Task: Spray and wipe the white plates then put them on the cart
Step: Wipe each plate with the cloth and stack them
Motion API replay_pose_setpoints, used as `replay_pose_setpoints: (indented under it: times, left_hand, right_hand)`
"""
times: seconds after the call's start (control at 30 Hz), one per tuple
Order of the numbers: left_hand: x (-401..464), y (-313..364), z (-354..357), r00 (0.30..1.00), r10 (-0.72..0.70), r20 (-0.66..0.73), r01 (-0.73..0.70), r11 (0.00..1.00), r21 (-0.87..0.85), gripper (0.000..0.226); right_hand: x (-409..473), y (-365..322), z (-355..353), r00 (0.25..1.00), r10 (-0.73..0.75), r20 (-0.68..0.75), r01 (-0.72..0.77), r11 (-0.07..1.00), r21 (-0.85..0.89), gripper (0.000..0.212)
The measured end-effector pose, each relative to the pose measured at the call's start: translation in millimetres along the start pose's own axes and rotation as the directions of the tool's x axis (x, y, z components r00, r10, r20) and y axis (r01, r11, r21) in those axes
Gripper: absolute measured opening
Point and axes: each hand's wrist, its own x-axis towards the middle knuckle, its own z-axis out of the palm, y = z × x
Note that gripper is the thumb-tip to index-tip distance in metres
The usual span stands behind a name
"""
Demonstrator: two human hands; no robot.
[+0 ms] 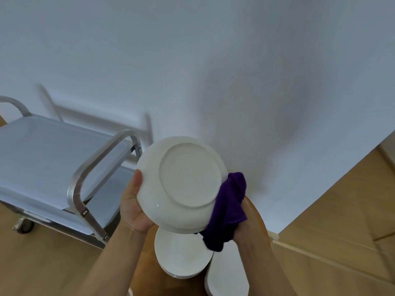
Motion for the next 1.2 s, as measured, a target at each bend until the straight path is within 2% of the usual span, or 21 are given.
replay_pose_setpoints:
  times: [0.03, 0.1, 0.17, 0.23, 0.3, 0.37, 0.43, 0.47, 0.5, 0.57, 0.67, 0.73, 0.87, 0.97, 1.07, 1.13, 1.2]
  left_hand:
    - [2, -2, -4, 0.999, -0.038, -0.007, 0.038, 0.999, -0.029, 0.053]
    - [1, -6, -16, 0.966, -0.065, -0.251, 0.081, 0.995, 0.052, 0.053]
    - [5, -12, -27, 0.87, -0.035, -0.492, 0.178, 0.952, 0.247, 0.06]
    - [8, -16, -29, 0.793, -0.048, -0.608, 0.329, 0.873, 0.359, 0.08]
    - [12, -18, -25, 0.756, -0.097, -0.648, 0.427, 0.823, 0.376, 0.098]
    - [20, -16, -14, 0.768, -0.201, -0.608, 0.484, 0.804, 0.346, 0.102]
    - [28, -16, -1, 0.755, -0.246, -0.608, 0.536, 0.766, 0.356, 0.092]
    - [29, -18, 1, 0.718, -0.221, -0.66, 0.571, 0.729, 0.377, 0.083]
    - [29, -22, -1, 0.674, -0.172, -0.719, 0.598, 0.698, 0.394, 0.07]
    - [24, -32, -11, 0.601, -0.093, -0.794, 0.604, 0.703, 0.375, 0.046]
    - [11, -44, -25, 0.579, -0.031, -0.815, 0.492, 0.81, 0.319, 0.036]
    - [5, -48, -29, 0.586, 0.011, -0.81, 0.42, 0.851, 0.316, 0.029]
    - [-7, -54, -32, 0.599, 0.035, -0.8, 0.372, 0.872, 0.317, 0.025]
    - [-15, -59, -32, 0.624, 0.046, -0.78, 0.373, 0.86, 0.348, 0.033]
    - [-22, -67, -32, 0.7, 0.025, -0.714, 0.421, 0.793, 0.44, 0.046]
    - [-23, -76, -29, 0.751, -0.011, -0.66, 0.438, 0.756, 0.486, 0.043]
    - [-21, -85, -30, 0.768, -0.019, -0.64, 0.436, 0.747, 0.501, 0.039]
  right_hand:
    - [-2, -5, -2, 0.999, 0.048, 0.011, -0.048, 0.998, 0.034, 0.013]
    - [-7, -17, -3, 0.999, 0.042, 0.0, -0.041, 0.996, 0.075, 0.02]
    - [-6, -23, -5, 0.994, -0.092, 0.064, 0.095, 0.994, -0.054, 0.017]
    - [-14, -26, -2, 0.935, -0.283, 0.213, 0.33, 0.914, -0.236, 0.016]
    - [-22, -23, -1, 0.839, -0.415, 0.352, 0.542, 0.695, -0.472, 0.018]
    - [-28, -10, 1, 0.729, -0.413, 0.545, 0.681, 0.364, -0.636, 0.012]
    - [-27, 11, 0, 0.656, -0.308, 0.689, 0.732, 0.036, -0.681, 0.01]
    - [-24, 22, -1, 0.641, -0.266, 0.72, 0.734, -0.061, -0.676, 0.014]
    - [-21, 31, -3, 0.641, -0.232, 0.731, 0.733, -0.094, -0.673, 0.017]
    - [-13, 47, -8, 0.659, -0.184, 0.73, 0.732, -0.069, -0.678, 0.021]
    - [1, 60, -22, 0.756, -0.072, 0.65, 0.65, 0.2, -0.733, 0.035]
    - [7, 65, -32, 0.81, -0.045, 0.584, 0.562, 0.345, -0.752, 0.035]
    - [24, 71, -40, 0.867, -0.305, 0.393, 0.498, 0.513, -0.699, 0.028]
    - [44, 66, -38, 0.898, -0.396, 0.192, 0.391, 0.515, -0.763, 0.036]
    - [67, 54, -25, 0.922, -0.386, 0.004, 0.189, 0.442, -0.877, 0.062]
    - [70, 54, -8, 0.923, -0.384, -0.015, 0.166, 0.432, -0.886, 0.075]
    - [65, 65, 11, 0.901, -0.429, 0.063, 0.24, 0.374, -0.896, 0.075]
